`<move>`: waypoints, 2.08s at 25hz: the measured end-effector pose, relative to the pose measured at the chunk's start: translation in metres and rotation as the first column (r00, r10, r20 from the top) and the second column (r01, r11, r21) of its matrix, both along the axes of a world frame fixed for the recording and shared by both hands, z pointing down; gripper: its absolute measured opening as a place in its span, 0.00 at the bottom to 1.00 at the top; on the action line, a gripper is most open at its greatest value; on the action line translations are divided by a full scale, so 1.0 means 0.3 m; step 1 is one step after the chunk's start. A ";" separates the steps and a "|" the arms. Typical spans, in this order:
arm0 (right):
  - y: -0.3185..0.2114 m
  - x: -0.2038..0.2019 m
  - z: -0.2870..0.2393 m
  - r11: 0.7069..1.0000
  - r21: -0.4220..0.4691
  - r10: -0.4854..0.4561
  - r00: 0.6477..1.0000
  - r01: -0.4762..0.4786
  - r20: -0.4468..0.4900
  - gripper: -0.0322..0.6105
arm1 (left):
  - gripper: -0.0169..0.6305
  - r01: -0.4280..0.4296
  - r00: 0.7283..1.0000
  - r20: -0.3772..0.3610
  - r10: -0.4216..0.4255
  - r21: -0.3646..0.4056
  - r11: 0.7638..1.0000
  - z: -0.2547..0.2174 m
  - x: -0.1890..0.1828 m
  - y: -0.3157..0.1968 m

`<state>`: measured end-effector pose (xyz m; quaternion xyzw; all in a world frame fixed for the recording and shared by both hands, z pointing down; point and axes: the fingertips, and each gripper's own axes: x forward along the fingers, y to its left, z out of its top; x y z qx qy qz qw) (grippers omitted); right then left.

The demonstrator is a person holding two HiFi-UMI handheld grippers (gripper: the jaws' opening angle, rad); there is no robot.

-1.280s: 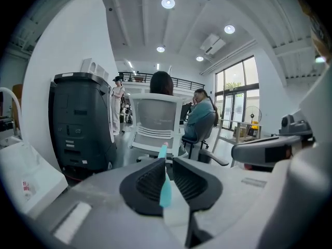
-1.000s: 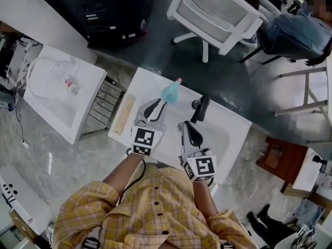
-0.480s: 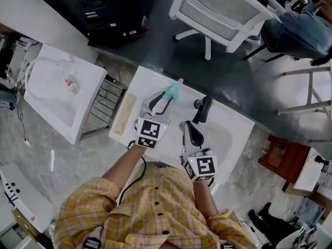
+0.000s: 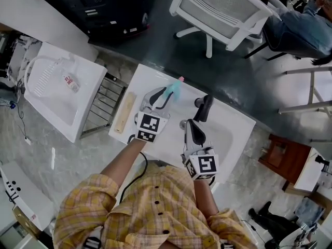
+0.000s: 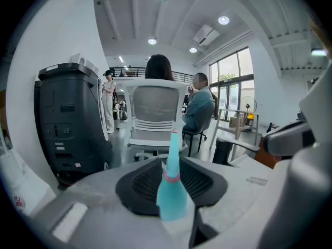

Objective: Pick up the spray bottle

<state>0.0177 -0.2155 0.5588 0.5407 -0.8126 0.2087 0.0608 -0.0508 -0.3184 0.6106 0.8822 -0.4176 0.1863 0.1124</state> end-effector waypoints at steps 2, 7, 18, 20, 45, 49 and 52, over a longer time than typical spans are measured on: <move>-0.001 0.002 0.002 1.000 -0.003 0.002 1.000 -0.002 0.000 0.05 | 0.20 -0.005 1.000 0.003 0.005 -0.002 1.000 0.005 0.002 -0.002; -0.002 0.020 0.016 1.000 -0.016 0.016 1.000 -0.016 0.004 0.05 | 0.13 -0.014 1.000 -0.001 0.014 -0.006 1.000 0.017 0.014 0.002; 0.001 0.030 0.021 1.000 -0.019 0.020 1.000 -0.020 0.000 0.05 | 0.12 0.005 1.000 -0.026 -0.005 0.004 1.000 0.000 0.016 0.010; 0.002 0.035 0.013 1.000 -0.014 0.022 1.000 -0.022 0.000 0.05 | 0.12 0.007 1.000 -0.026 -0.007 0.005 1.000 -0.006 0.019 0.014; 0.017 0.026 -0.099 0.999 0.047 0.028 0.999 -0.028 -0.015 0.05 | 0.12 0.059 0.997 -0.061 -0.056 0.055 0.997 -0.172 -0.017 0.061; 0.024 0.042 -0.117 0.998 0.050 0.037 0.999 -0.036 -0.021 0.05 | 0.12 0.071 0.995 -0.069 -0.066 0.072 0.995 -0.213 -0.017 0.081; 0.030 0.042 -0.129 0.997 0.062 0.039 0.999 -0.037 -0.026 0.05 | 0.12 0.078 0.994 -0.084 -0.071 0.080 0.994 -0.227 -0.021 0.092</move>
